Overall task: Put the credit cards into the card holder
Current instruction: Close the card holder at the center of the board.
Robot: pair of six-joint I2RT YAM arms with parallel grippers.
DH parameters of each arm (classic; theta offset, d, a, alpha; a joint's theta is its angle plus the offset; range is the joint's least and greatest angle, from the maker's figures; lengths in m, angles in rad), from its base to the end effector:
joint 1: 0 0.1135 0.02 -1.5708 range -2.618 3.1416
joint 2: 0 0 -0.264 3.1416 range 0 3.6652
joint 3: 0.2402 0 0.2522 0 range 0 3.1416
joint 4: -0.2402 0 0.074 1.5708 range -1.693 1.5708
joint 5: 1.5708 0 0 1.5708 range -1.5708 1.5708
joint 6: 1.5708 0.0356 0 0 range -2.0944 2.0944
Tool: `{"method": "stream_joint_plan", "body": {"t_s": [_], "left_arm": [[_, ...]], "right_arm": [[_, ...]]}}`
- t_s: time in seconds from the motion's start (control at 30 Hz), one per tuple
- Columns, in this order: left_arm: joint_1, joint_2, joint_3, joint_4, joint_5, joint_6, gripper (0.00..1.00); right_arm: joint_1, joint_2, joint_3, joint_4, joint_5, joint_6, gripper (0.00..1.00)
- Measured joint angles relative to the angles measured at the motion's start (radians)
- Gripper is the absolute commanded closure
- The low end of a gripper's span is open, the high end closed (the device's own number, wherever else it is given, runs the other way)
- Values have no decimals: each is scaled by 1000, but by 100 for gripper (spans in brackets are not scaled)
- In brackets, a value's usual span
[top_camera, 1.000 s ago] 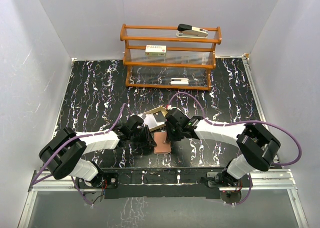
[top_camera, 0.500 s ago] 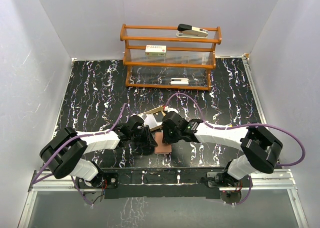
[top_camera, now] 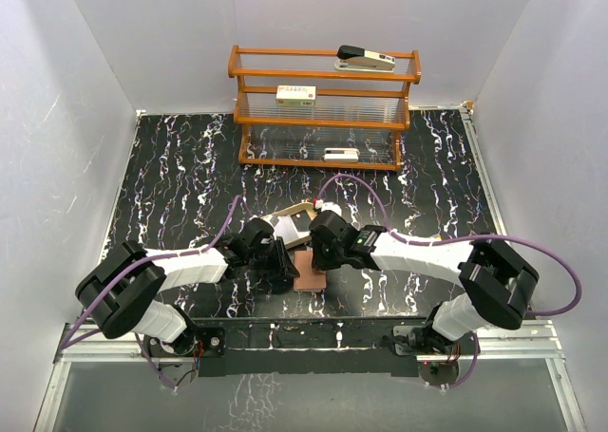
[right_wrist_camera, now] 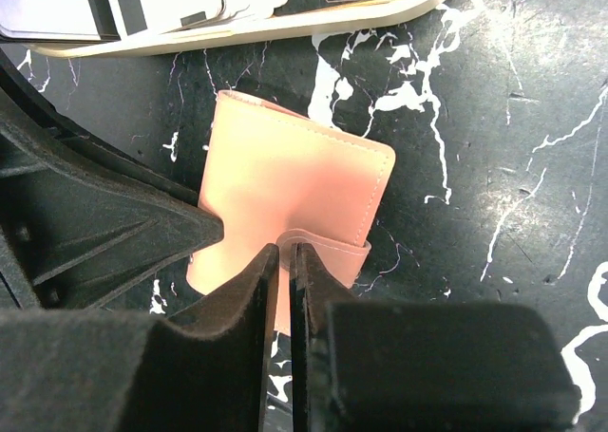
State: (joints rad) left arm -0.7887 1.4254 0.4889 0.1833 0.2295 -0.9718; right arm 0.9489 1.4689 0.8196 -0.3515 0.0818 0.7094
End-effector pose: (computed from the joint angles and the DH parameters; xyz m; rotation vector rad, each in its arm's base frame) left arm 0.1736 -0.1863 0.1386 -0.1080 2.5902 -1.0548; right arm 0.1676 0.2288 0.1836 -0.2854 2.6386 0.4999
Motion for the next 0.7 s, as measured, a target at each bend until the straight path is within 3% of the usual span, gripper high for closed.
{"method": "stream_joint_plan", "body": {"t_s": [0.7], "left_arm": [[0, 0, 0, 0, 0, 0, 85]], "right_arm": [[0, 25, 0, -11, 6, -1, 92]]}}
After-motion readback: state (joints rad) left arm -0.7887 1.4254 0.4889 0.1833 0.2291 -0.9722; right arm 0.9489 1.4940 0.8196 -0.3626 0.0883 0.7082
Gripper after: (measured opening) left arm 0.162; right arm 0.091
